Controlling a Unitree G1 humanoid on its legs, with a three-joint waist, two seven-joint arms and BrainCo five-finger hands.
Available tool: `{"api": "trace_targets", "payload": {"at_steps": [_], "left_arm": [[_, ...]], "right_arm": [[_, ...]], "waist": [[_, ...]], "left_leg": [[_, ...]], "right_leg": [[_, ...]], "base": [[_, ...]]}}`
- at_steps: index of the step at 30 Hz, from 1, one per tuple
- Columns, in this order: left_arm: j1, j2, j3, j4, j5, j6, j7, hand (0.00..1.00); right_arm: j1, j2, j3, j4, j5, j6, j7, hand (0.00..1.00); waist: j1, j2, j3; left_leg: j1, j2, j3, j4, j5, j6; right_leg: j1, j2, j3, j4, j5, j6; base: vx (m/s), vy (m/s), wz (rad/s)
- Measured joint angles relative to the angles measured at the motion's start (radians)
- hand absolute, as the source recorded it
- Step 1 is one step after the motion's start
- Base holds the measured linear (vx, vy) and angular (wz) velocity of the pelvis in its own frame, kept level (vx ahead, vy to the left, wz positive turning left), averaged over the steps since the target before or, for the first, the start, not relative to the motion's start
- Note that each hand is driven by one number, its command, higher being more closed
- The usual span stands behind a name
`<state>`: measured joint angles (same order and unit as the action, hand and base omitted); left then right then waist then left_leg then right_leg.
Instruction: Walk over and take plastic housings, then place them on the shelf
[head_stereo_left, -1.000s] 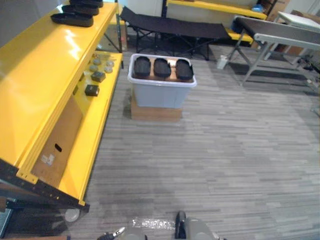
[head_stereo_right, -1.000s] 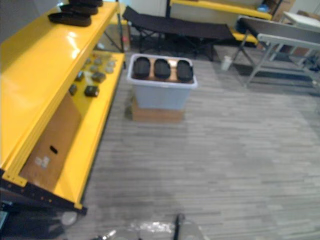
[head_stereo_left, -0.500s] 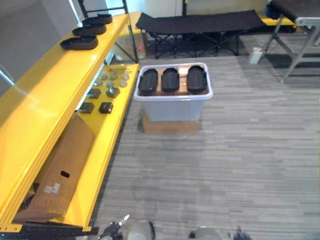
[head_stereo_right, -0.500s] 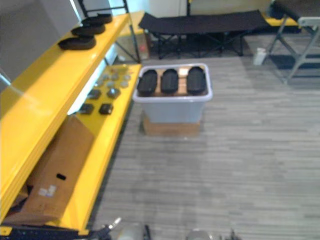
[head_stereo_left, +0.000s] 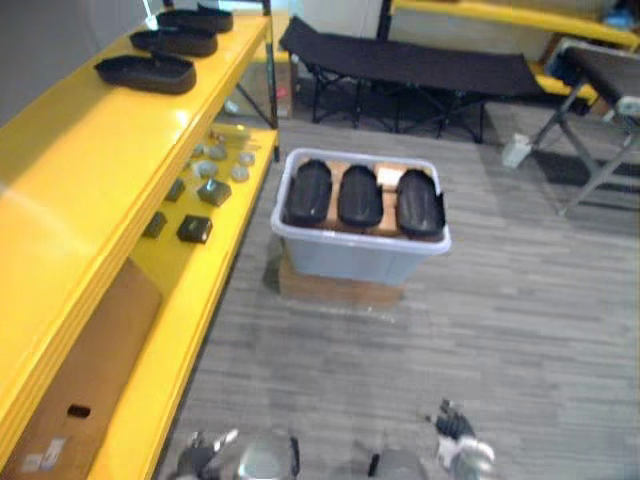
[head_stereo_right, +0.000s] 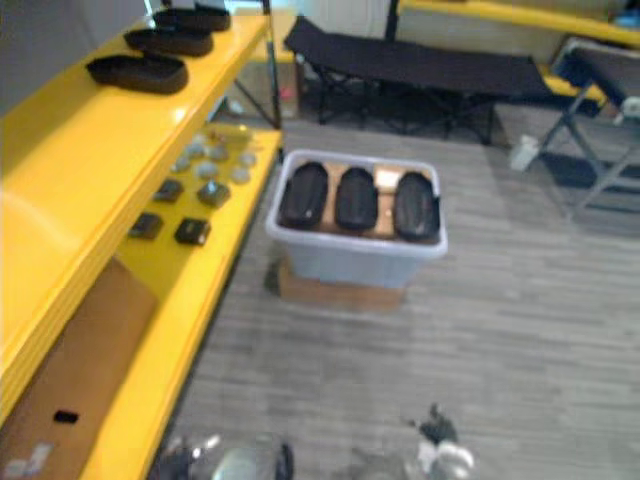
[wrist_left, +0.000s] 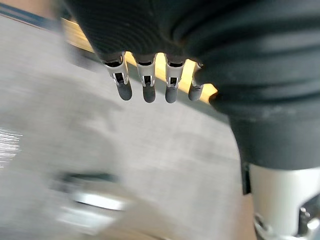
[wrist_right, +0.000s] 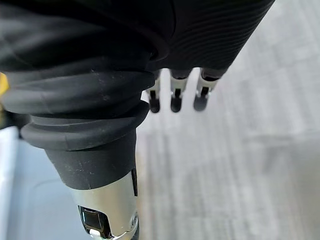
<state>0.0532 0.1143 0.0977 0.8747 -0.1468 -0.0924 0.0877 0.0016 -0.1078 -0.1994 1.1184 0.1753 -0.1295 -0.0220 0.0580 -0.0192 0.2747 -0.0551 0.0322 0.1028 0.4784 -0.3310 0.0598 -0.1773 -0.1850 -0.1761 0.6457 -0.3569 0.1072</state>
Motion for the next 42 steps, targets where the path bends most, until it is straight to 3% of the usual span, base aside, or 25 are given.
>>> {"api": "trace_targets", "payload": {"at_steps": [1,3,5,6,7,8,9,12,13,15,16,18,20,22,24,26,28,30,33,34,36,39,40,42], "left_arm": [[-0.016,-0.01,-0.005,-0.001,-0.005,-0.006,0.003,0.0],[-0.061,-0.05,-0.032,0.003,-0.026,-0.022,0.018,0.0],[-0.061,-0.065,-0.032,0.003,-0.052,-0.018,0.019,0.0],[-0.06,-0.058,-0.032,0.003,-0.054,0.004,0.022,0.0],[-0.06,-0.066,-0.031,0.017,-0.055,0.013,0.027,0.0],[-0.064,-0.094,-0.034,0.023,-0.061,0.046,0.028,0.0],[-0.067,-0.12,-0.035,0.04,-0.062,0.071,0.029,0.0],[-0.06,-0.118,-0.028,0.096,-0.073,0.128,0.044,0.0],[-0.06,-0.114,0.0,0.106,-0.075,0.139,0.05,0.0],[-0.059,-0.107,0.04,0.128,-0.066,0.14,0.049,0.0],[-0.037,-0.101,0.084,0.159,-0.049,0.135,0.048,0.0],[-0.029,-0.095,0.099,0.158,-0.072,0.127,0.047,0.0],[-0.026,-0.092,0.099,0.156,-0.089,0.115,0.034,0.0],[-0.029,-0.093,0.097,0.156,-0.089,0.113,0.019,0.0],[-0.04,-0.082,0.089,0.157,-0.087,0.088,0.016,0.0],[-0.06,-0.051,0.068,0.154,-0.083,0.073,0.015,0.0],[-0.068,-0.042,0.016,0.145,-0.072,0.071,0.013,0.0],[-0.074,-0.042,-0.029,0.122,-0.076,0.071,0.018,0.0],[-0.107,-0.012,-0.087,0.114,-0.08,0.071,0.019,0.0],[-0.108,-0.006,-0.097,0.11,-0.081,0.071,0.019,0.0],[-0.117,0.011,-0.119,0.082,-0.081,0.058,0.021,0.0],[-0.117,0.023,-0.12,0.078,-0.08,0.033,0.029,0.0],[-0.111,0.037,-0.119,0.079,-0.072,0.029,0.029,0.0],[-0.097,0.055,-0.115,0.08,-0.069,0.029,0.028,0.0]], "right_arm": [[0.002,0.0,-0.01,0.0,-0.002,0.0,-0.005,0.0],[0.026,0.004,-0.074,-0.013,0.004,0.01,-0.03,0.0],[0.055,0.021,-0.092,-0.039,0.0,0.02,-0.039,0.0],[0.093,0.042,-0.097,-0.051,-0.023,0.026,-0.04,0.0],[0.099,0.047,-0.108,-0.055,-0.027,0.025,-0.04,0.0],[0.101,0.027,-0.117,-0.056,-0.037,0.028,-0.034,0.0],[0.099,0.02,-0.121,-0.055,-0.043,0.028,-0.027,0.0],[0.09,0.021,-0.118,-0.054,-0.043,0.028,-0.022,0.0],[0.09,0.02,-0.112,-0.046,-0.043,0.027,-0.024,0.0],[0.091,0.006,-0.102,-0.032,-0.043,0.023,-0.024,0.0],[0.102,-0.007,-0.075,-0.019,-0.055,0.014,-0.023,0.0],[0.105,-0.008,-0.075,-0.01,-0.098,-0.008,-0.019,0.0],[0.106,-0.004,-0.074,-0.013,-0.138,-0.046,-0.01,0.0],[0.09,-0.01,-0.067,-0.023,-0.156,-0.068,-0.002,0.0],[0.077,-0.006,-0.015,-0.044,-0.168,-0.1,0.0,0.0],[0.047,-0.007,0.022,-0.057,-0.23,-0.13,0.005,0.0],[0.026,-0.023,0.091,-0.088,-0.309,-0.158,0.011,0.0],[0.002,-0.056,0.277,-0.183,-0.371,-0.206,0.058,0.0],[-0.087,-0.09,0.602,-0.449,-0.429,-0.287,0.097,0.0],[-0.11,-0.09,0.632,-0.5,-0.426,-0.293,0.093,0.0],[-0.201,-0.061,0.664,-0.683,-0.401,-0.307,0.012,0.0],[-0.297,-0.056,0.615,-0.847,-0.343,-0.309,-0.117,0.0],[-0.346,-0.058,0.52,-0.954,-0.294,-0.309,-0.214,0.0],[-0.4,-0.069,0.404,-1.033,-0.232,-0.313,-0.303,0.0]], "waist": [[-0.006,0.011,0.002],[-0.016,0.035,0.005],[-0.017,0.031,0.001],[-0.019,0.0,-0.02],[-0.024,0.015,-0.018],[-0.027,0.053,-0.035],[-0.03,0.063,-0.041],[-0.033,0.059,-0.043],[-0.033,0.059,-0.044],[-0.033,0.069,-0.049],[-0.035,0.082,-0.048],[-0.037,0.087,-0.047],[-0.041,0.083,-0.044],[-0.041,0.08,-0.04],[-0.04,0.044,-0.025],[-0.028,0.026,-0.007],[-0.027,0.028,0.005],[-0.027,0.032,0.017],[-0.009,0.015,0.063],[-0.001,0.008,0.067],[0.046,-0.018,0.082],[0.063,-0.03,0.088],[0.065,-0.031,0.089],[0.063,-0.033,0.09]], "left_leg": [[0.006,0.011,-0.005,-0.011,-0.002,-0.013],[0.058,0.062,-0.014,-0.031,-0.028,-0.061],[0.094,0.082,-0.019,-0.025,-0.06,-0.113],[0.114,0.093,-0.049,-0.011,-0.1,-0.158],[0.128,0.112,-0.059,-0.012,-0.115,-0.176],[0.133,0.159,-0.072,-0.027,-0.111,-0.19],[0.152,0.177,-0.07,-0.06,-0.083,-0.194],[0.195,0.184,-0.067,-0.087,-0.019,-0.213],[0.169,0.188,-0.071,-0.017,0.015,-0.222],[0.094,0.203,-0.078,0.151,0.092,-0.231],[-0.007,0.214,-0.112,0.359,0.13,-0.259],[-0.057,0.215,-0.081,0.386,0.087,-0.251],[-0.088,0.193,0.0,0.185,0.085,-0.224],[-0.082,0.162,0.027,-0.043,0.129,-0.197],[-0.05,0.111,0.045,-0.14,0.144,-0.177],[-0.057,0.085,0.044,-0.17,0.159,-0.17],[-0.072,0.06,0.018,-0.177,0.164,-0.162],[-0.09,0.04,-0.011,-0.192,0.18,-0.155],[-0.102,0.038,-0.068,-0.192,0.19,-0.157],[-0.106,0.04,-0.07,-0.192,0.19,-0.157],[-0.116,0.045,-0.075,-0.192,0.19,-0.158],[-0.121,0.048,-0.073,-0.191,0.19,-0.158],[-0.12,0.051,-0.067,-0.19,0.19,-0.157],[-0.119,0.052,-0.063,-0.187,0.19,-0.157]], "right_leg": [[-0.017,0.005,0.001,-0.056,0.018,0.001],[-0.066,0.012,0.033,-0.295,0.174,0.001],[-0.065,0.007,0.046,-0.4,0.273,0.009],[-0.061,-0.014,0.039,-0.416,0.43,0.017],[-0.063,0.001,0.028,-0.375,0.443,0.008],[-0.07,0.033,-0.008,-0.33,0.399,-0.015],[-0.087,0.042,-0.017,-0.272,0.348,-0.025],[-0.108,0.035,-0.017,-0.147,0.234,-0.044],[-0.098,0.043,-0.018,-0.135,0.204,-0.05],[-0.066,0.065,-0.014,-0.164,0.195,-0.058],[0.009,0.09,-0.008,-0.247,0.198,-0.073],[0.071,0.096,-0.007,-0.306,0.214,-0.08],[0.11,0.08,-0.006,-0.345,0.231,-0.058],[0.107,0.064,0.007,-0.343,0.219,-0.027],[0.106,0.027,0.011,-0.382,0.236,0.001],[0.106,0.009,0.002,-0.413,0.254,0.014],[0.109,-0.009,-0.024,-0.422,0.256,0.021],[0.114,-0.029,-0.069,-0.426,0.261,0.029],[0.146,-0.031,-0.132,-0.429,0.263,0.03],[0.146,-0.029,-0.136,-0.429,0.263,0.03],[0.146,-0.023,-0.15,-0.436,0.267,0.024],[0.146,-0.016,-0.149,-0.452,0.295,0.008],[0.148,-0.007,-0.145,-0.465,0.32,0.005],[0.149,-0.005,-0.138,-0.475,0.34,0.003]], "base": [[0.34,-0.11,0.27],[0.37,-0.183,0.09],[0.41,-0.306,0.16],[0.43,-0.415,0.37],[0.48,-0.46,0.45],[0.35,-0.323,0.32],[0.32,-0.287,0.22],[0.3,-0.297,0.05],[0.26,-0.28,0.01],[0.22,-0.205,-0.19],[0.22,-0.115,-0.29],[0.23,-0.02,-0.27],[0.23,0.066,-0.2],[0.18,0.147,-0.05],[0.18,0.151,0.06],[0.12,0.097,0.17],[0.11,0.084,0.44],[0.09,0.041,0.52],[0.03,0.0,0.55],[0.02,-0.014,0.4],[0.01,-0.012,0.18],[-0.02,0.034,-0.01],[-0.04,0.054,-0.13],[-0.05,0.06,-0.14]]}}
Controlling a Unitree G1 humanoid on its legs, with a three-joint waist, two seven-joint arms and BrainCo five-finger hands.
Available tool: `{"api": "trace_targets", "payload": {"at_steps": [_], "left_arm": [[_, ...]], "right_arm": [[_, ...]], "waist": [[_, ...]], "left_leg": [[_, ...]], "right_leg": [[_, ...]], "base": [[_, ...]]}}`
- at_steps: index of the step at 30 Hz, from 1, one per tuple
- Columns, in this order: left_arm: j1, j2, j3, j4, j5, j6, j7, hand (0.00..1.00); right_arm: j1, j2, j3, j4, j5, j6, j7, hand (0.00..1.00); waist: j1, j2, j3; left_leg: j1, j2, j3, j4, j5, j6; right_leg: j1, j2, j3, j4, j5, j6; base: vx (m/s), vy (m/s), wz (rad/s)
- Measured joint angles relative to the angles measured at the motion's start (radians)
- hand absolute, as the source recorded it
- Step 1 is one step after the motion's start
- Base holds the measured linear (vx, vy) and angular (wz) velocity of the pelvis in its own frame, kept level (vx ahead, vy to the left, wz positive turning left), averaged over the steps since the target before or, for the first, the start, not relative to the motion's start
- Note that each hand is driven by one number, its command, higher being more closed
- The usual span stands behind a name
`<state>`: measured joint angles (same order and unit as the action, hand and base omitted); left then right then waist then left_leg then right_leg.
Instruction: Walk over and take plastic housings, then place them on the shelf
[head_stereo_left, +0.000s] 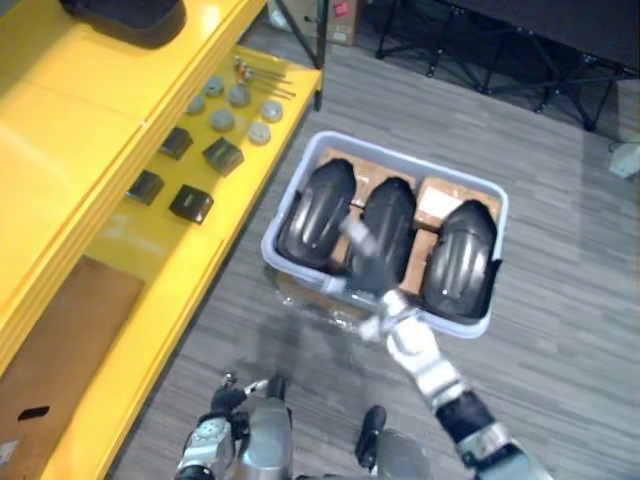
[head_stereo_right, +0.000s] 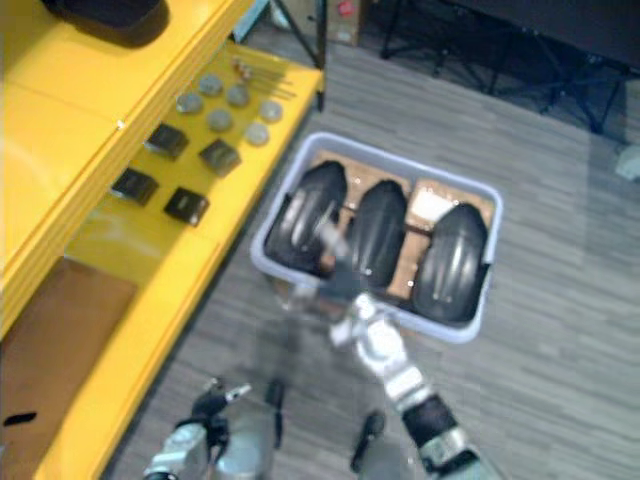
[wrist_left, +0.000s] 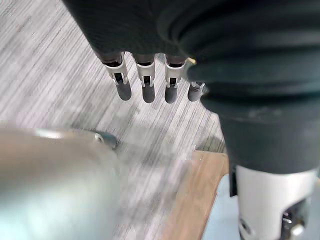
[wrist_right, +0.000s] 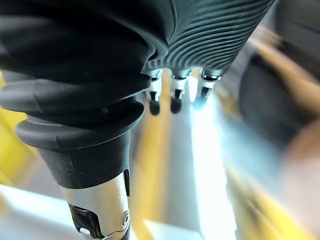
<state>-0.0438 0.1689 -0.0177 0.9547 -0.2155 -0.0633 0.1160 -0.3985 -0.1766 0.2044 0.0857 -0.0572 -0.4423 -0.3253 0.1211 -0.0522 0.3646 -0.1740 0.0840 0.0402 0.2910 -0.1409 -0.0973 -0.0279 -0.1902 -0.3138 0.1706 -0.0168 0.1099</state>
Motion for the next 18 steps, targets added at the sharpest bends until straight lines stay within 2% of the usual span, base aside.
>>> {"api": "trace_targets", "payload": {"at_steps": [2,3,4,6,7,8,9,11,16,18], "left_arm": [[0.032,0.018,0.008,0.008,0.038,0.001,-0.002,0.0],[0.054,0.019,0.02,0.009,0.039,0.005,-0.002,0.0],[0.06,0.019,0.024,0.008,0.039,0.005,-0.002,0.0],[0.082,0.006,0.062,0.003,0.041,-0.01,0.009,0.0],[0.083,0.004,0.065,0.0,0.051,-0.024,0.022,0.0],[0.08,0.0,0.08,-0.015,0.074,-0.057,0.062,0.0],[0.076,0.002,0.087,-0.041,0.074,-0.085,0.1,0.0],[0.062,0.002,0.087,-0.041,0.074,-0.111,0.137,0.0],[0.059,0.0,0.089,-0.031,0.058,-0.109,0.176,0.0],[0.057,-0.001,0.088,-0.031,0.055,-0.111,0.174,0.0]], "right_arm": [[-0.072,-0.049,-0.168,-0.045,0.08,0.014,-0.138,0.0],[-0.086,-0.083,-0.236,-0.045,0.098,0.044,-0.188,0.0],[-0.086,-0.092,-0.252,-0.044,0.104,0.054,-0.202,0.0],[-0.089,-0.144,-0.348,0.002,0.164,0.116,-0.276,0.0],[-0.094,-0.152,-0.368,0.026,0.167,0.129,-0.299,0.0],[-0.112,-0.169,-0.412,0.092,0.175,0.153,-0.339,0.0],[-0.132,-0.194,-0.456,0.189,0.215,0.163,-0.353,0.0],[-0.153,-0.246,-0.496,0.37,0.292,0.176,-0.351,0.0],[-0.181,-0.36,-0.526,0.682,0.416,0.187,-0.346,0.0],[-0.239,-0.463,-0.526,0.78,0.458,0.187,-0.323,0.0]], "waist": [[-0.003,-0.01,0.017],[-0.006,-0.011,0.028],[-0.006,-0.011,0.029],[-0.013,-0.008,0.05],[-0.016,-0.005,0.056],[-0.018,0.0,0.075],[-0.019,0.0,0.09],[-0.016,0.011,0.1],[-0.005,0.036,0.125],[0.004,0.046,0.131]], "left_leg": [[0.012,-0.001,0.009,0.023,-0.008,0.01],[0.015,0.001,0.012,0.037,-0.017,0.014],[0.014,0.001,0.013,0.038,-0.019,0.014],[-0.019,0.005,0.008,0.07,-0.029,0.021],[-0.038,0.009,0.006,0.084,-0.036,0.023],[-0.092,0.02,0.001,0.128,-0.046,0.025],[-0.151,0.028,-0.005,0.166,-0.049,0.026],[-0.231,0.035,-0.015,0.2,-0.05,0.03],[-0.306,0.024,-0.031,0.203,-0.02,0.04],[-0.341,0.006,-0.031,0.177,0.007,0.044]], "right_leg": [[0.021,0.0,0.016,-0.009,0.007,-0.001],[0.031,0.001,0.017,-0.009,0.007,-0.001],[0.03,0.002,0.017,-0.009,0.007,-0.001],[0.014,0.005,0.018,-0.008,0.006,-0.001],[0.003,0.01,0.019,-0.005,0.005,-0.001],[-0.032,0.019,0.02,0.002,0.003,-0.002],[-0.078,0.025,0.022,0.017,-0.006,0.005],[-0.15,0.031,0.024,0.046,-0.015,0.003],[-0.245,0.015,0.026,0.103,-0.022,0.002],[-0.302,-0.003,0.031,0.128,-0.022,0.002]], "base": [[-0.07,0.061,-0.11],[-0.08,0.043,-0.03],[-0.09,0.034,-0.01],[-0.12,0.027,0.02],[-0.18,0.02,-0.03],[-0.21,0.008,-0.09],[-0.22,-0.004,-0.08],[-0.19,-0.01,-0.02],[-0.1,0.001,0.05],[-0.04,0.011,0.08]]}}
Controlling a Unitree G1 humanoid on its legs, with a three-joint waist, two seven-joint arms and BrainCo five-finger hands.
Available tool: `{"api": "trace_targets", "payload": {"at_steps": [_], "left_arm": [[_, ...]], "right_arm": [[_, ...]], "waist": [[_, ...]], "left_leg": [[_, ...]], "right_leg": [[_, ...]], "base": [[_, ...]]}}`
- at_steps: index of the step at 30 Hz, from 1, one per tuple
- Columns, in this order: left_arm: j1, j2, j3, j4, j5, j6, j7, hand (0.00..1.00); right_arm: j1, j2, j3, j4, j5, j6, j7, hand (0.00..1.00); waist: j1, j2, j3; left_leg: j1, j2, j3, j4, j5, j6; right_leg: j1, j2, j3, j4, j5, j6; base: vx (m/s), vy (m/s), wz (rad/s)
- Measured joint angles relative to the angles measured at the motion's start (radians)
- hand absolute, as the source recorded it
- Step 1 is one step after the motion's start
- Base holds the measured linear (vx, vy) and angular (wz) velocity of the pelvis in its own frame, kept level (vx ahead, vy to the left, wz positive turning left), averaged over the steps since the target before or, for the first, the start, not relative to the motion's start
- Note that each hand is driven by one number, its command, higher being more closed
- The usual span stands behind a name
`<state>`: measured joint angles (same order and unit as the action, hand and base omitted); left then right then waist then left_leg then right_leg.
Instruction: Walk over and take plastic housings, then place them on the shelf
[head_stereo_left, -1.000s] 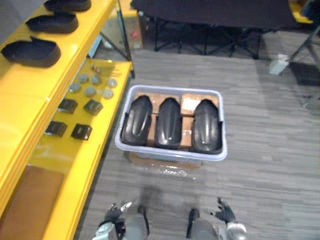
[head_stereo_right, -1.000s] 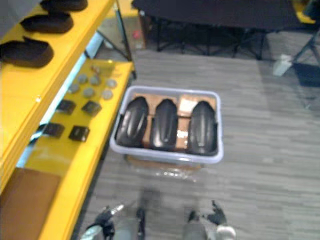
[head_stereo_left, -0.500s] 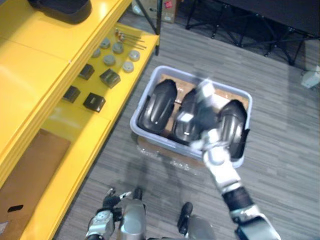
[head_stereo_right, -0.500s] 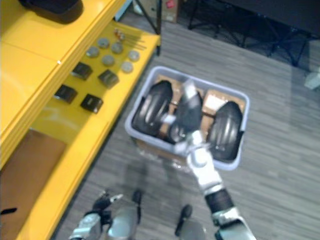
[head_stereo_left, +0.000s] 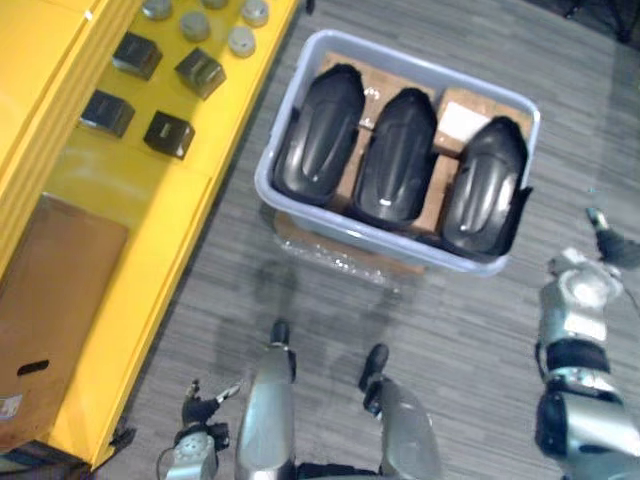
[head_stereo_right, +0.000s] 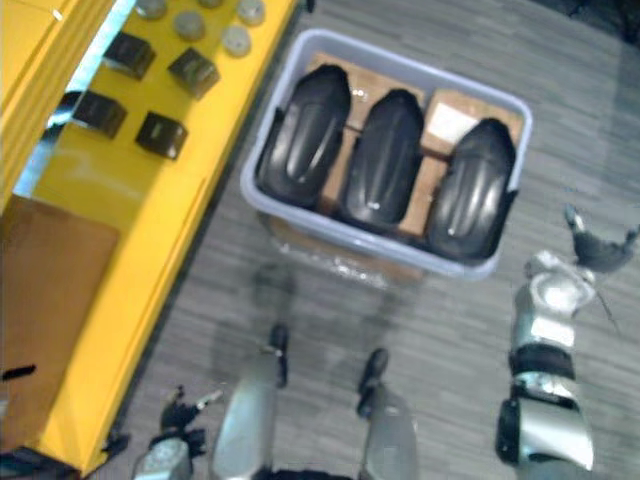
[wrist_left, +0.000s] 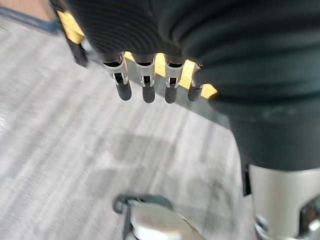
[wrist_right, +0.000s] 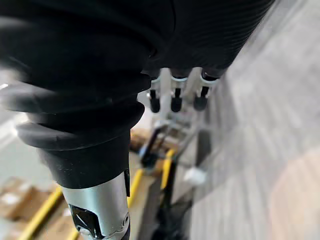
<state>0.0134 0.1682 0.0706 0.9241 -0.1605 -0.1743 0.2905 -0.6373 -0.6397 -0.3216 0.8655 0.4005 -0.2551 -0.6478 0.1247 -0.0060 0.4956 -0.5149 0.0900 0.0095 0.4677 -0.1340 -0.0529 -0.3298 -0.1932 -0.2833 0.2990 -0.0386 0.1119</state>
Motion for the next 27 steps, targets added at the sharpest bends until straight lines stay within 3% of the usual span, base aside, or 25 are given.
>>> {"api": "trace_targets", "payload": {"at_steps": [4,9,11,19,24,27], "left_arm": [[-0.002,-0.014,-0.004,0.01,0.0,-0.001,-0.017,0.0],[-0.009,-0.022,-0.006,0.011,-0.041,-0.002,-0.053,0.0],[-0.017,-0.03,-0.007,0.0,-0.078,-0.007,-0.08,0.0],[-0.025,-0.065,-0.011,-0.002,-0.131,-0.031,-0.149,0.0],[-0.025,-0.083,-0.027,-0.001,-0.156,-0.04,-0.193,0.0],[-0.025,-0.09,-0.03,-0.001,-0.159,-0.041,-0.208,0.0]], "right_arm": [[-0.095,-0.092,0.002,0.089,0.018,0.012,0.016,0.0],[-0.125,-0.11,0.002,0.177,0.019,0.047,0.042,0.0],[-0.137,-0.144,0.003,0.178,0.019,0.065,0.047,0.0],[-0.201,-0.185,0.072,0.178,0.017,0.13,0.124,0.0],[-0.232,-0.191,0.113,0.178,-0.004,0.134,0.122,0.0],[-0.241,-0.219,0.127,0.176,-0.023,0.137,0.125,0.0]], "waist": [[0.005,0.029,0.015],[0.027,0.038,0.018],[0.028,0.056,0.025],[0.032,0.071,0.028],[0.039,0.077,0.027],[0.05,0.095,0.028]], "left_leg": [[-0.038,-0.019,0.001,-0.003,0.019,0.003],[-0.085,-0.028,-0.006,0.019,0.022,0.004],[-0.1,-0.039,-0.018,0.033,0.021,0.004],[-0.159,-0.046,-0.022,0.064,0.021,0.006],[-0.17,-0.049,-0.021,0.066,0.023,0.007],[-0.172,-0.049,-0.026,0.067,0.024,0.006]], "right_leg": [[-0.064,-0.026,0.007,0.052,-0.013,0.003],[-0.126,-0.042,0.008,0.112,-0.03,-0.001],[-0.134,-0.054,0.002,0.135,-0.045,0.003],[-0.203,-0.073,0.006,0.201,-0.068,0.003],[-0.229,-0.085,0.007,0.234,-0.08,-0.004],[-0.23,-0.086,0.005,0.242,-0.085,-0.005]], "base": [[-0.01,0.01,0.08],[0.02,-0.005,0.07],[0.0,0.012,0.17],[-0.04,0.001,0.04],[0.0,0.0,0.0],[0.01,-0.03,0.05]]}}
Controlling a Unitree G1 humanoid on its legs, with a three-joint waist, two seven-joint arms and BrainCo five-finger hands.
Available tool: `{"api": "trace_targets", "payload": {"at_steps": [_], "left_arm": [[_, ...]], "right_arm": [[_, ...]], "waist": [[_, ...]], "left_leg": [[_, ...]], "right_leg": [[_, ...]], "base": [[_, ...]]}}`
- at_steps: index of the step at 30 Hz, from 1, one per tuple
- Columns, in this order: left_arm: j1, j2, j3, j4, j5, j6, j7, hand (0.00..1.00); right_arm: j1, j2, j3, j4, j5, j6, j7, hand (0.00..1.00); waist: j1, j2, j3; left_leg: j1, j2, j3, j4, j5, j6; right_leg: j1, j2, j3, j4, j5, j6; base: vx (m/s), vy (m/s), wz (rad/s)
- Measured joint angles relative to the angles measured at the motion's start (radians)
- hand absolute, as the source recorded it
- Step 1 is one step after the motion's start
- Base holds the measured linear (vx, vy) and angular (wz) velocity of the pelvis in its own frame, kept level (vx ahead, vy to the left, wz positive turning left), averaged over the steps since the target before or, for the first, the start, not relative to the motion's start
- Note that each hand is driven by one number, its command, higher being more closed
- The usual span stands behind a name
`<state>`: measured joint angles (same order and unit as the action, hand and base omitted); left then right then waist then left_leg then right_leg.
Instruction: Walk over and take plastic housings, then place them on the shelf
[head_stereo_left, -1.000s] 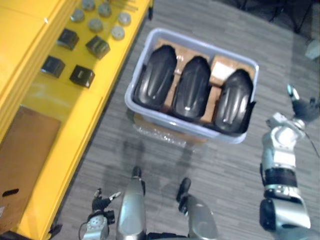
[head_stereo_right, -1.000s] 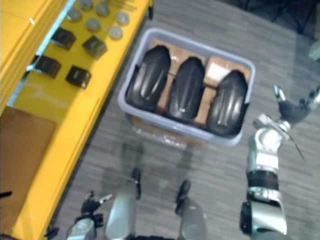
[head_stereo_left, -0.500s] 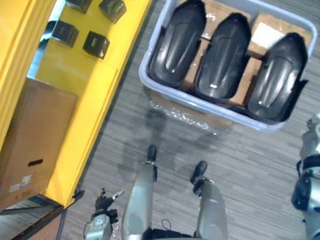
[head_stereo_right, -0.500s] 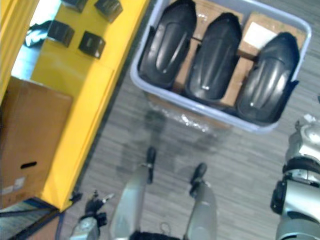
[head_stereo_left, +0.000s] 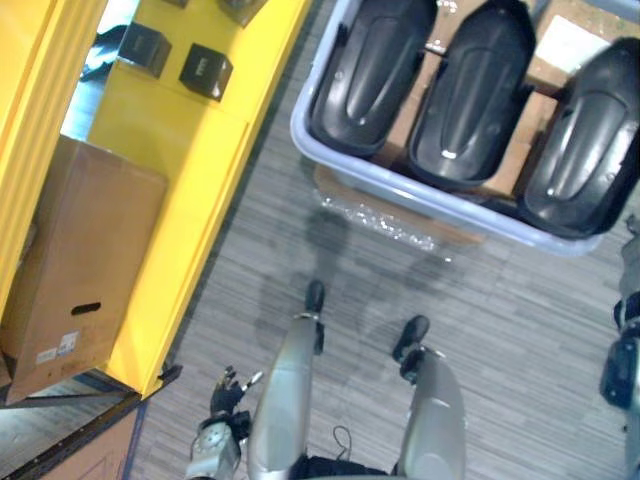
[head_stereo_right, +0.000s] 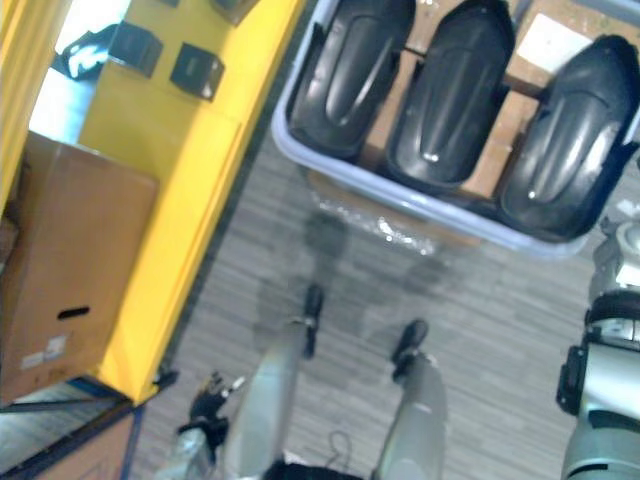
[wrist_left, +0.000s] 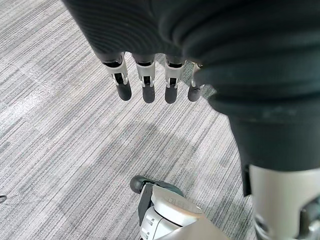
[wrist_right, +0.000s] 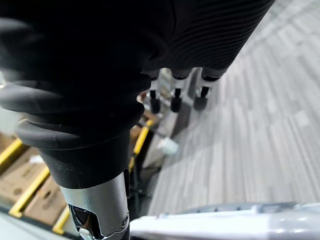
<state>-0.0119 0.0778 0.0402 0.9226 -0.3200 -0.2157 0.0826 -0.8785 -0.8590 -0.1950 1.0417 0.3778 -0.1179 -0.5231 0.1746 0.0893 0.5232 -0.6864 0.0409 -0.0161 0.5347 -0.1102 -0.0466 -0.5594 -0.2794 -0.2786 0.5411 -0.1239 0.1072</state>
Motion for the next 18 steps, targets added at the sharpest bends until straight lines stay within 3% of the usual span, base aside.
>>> {"api": "trace_targets", "payload": {"at_steps": [2,13,18], "left_arm": [[0.0,-0.007,-0.002,0.001,-0.03,0.0,-0.013,0.0],[-0.002,-0.012,-0.006,0.0,-0.057,-0.003,-0.026,0.0],[-0.002,-0.017,-0.006,0.001,-0.069,-0.004,-0.025,0.0]], "right_arm": [[-0.006,-0.012,0.01,-0.001,-0.003,0.017,0.011,0.0],[-0.02,-0.012,0.058,0.0,-0.004,0.108,0.099,0.0],[-0.019,-0.004,0.113,0.002,-0.005,0.205,0.137,0.0]], "waist": [[0.006,0.01,-0.002],[0.025,0.013,-0.004],[0.033,0.013,-0.004]], "left_leg": [[-0.002,-0.003,-0.003,0.001,0.0,0.0],[-0.047,-0.008,-0.027,0.034,0.0,-0.003],[-0.051,-0.015,-0.029,0.034,0.004,-0.003]], "right_leg": [[-0.004,-0.002,-0.002,0.011,-0.009,0.001],[-0.037,-0.016,-0.022,0.063,-0.032,-0.006],[-0.046,-0.021,-0.021,0.08,-0.042,-0.009]], "base": [[0.01,-0.031,0.06],[0.0,-0.012,0.06],[-0.03,-0.017,0.05]]}}
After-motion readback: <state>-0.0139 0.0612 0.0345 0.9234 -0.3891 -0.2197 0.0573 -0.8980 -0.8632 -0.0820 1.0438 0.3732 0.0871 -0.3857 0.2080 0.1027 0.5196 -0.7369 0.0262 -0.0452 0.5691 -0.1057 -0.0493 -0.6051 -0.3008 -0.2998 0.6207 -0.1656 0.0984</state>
